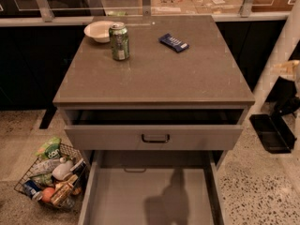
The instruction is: Close middle drawer
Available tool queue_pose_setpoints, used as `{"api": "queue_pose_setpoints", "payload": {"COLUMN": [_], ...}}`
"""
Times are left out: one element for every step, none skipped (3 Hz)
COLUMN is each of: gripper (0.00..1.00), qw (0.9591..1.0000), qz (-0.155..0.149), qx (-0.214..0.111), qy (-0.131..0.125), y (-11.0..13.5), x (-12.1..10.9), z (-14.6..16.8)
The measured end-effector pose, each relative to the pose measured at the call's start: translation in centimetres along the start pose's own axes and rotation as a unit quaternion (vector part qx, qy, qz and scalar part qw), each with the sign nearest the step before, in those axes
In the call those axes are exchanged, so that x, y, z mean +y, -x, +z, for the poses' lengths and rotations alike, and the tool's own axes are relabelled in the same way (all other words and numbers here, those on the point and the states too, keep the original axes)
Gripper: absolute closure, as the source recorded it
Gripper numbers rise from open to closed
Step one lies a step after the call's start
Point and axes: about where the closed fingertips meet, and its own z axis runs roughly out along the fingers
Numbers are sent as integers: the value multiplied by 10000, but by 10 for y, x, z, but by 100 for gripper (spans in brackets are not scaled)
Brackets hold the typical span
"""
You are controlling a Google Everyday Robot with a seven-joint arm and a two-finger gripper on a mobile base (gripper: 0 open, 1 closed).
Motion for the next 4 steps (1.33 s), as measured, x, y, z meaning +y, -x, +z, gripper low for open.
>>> {"api": "queue_pose_setpoints", "payload": {"gripper": [0, 0, 0, 0], "qw": [9988, 9977, 9992, 9992], "qz": [-396, -529, -117, -117], "qx": [237, 159, 8, 8], "qy": [189, 391, 376, 376], "y": [-28, -39, -33, -33], "x": [40, 82, 132, 132], "z": [39, 83, 127, 127]}}
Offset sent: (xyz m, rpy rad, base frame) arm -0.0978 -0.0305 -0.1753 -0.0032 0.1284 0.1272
